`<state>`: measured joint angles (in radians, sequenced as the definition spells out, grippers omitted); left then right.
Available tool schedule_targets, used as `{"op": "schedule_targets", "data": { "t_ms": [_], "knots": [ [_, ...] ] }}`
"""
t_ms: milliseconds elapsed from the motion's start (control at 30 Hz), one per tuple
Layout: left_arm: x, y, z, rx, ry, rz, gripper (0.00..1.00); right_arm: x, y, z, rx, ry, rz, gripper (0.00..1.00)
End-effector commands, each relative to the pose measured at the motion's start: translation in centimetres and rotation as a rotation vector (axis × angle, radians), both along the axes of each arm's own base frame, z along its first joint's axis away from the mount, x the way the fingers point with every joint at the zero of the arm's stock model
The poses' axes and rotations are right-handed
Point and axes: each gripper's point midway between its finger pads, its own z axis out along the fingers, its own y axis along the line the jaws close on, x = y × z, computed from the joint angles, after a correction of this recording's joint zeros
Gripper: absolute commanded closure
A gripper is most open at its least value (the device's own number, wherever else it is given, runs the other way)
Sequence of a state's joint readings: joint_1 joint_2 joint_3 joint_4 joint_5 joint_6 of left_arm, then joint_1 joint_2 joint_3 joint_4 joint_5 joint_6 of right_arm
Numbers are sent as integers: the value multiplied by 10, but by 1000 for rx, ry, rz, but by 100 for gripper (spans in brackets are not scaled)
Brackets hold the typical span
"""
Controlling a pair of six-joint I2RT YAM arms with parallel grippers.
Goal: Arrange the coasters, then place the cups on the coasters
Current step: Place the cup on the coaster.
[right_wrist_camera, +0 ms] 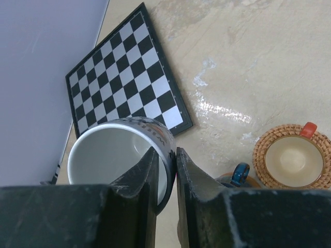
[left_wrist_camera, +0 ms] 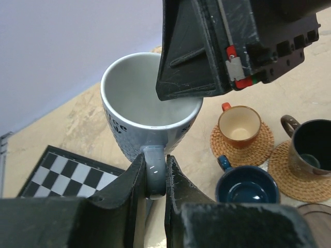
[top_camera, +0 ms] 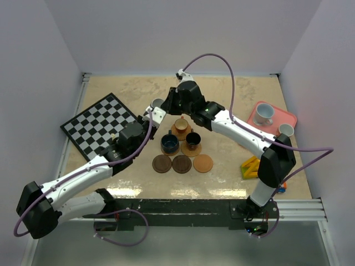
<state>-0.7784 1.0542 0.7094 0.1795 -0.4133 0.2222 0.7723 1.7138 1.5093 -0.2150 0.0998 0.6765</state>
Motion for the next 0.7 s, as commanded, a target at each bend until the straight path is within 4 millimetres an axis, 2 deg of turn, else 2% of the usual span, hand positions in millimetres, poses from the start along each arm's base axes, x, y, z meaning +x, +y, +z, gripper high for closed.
{"op": "schedule_targets", "data": {
  "t_ms": [0, 167, 267, 400, 600, 667],
  "knots": [
    [-24, -31, 44, -222, -14, -177, 100, -20, 16, 53, 90, -143, 175, 78],
    [-45, -27, 50, -266, -5, -241, 100, -41, 25, 43, 30, -163, 361, 69],
    [-59, -30, 45, -266, 17, -309, 100, -54, 26, 40, -14, -190, 467, 56],
    [-75, -30, 42, -266, 25, -383, 100, -65, 21, 42, -71, -234, 549, 44],
    [-92, -37, 33, -231, 75, -498, 100, -74, 5, 34, -209, -256, 631, 41],
    [-97, -40, 22, -199, 129, -540, 100, -76, -2, 35, -245, -270, 645, 41]
  ]
}}
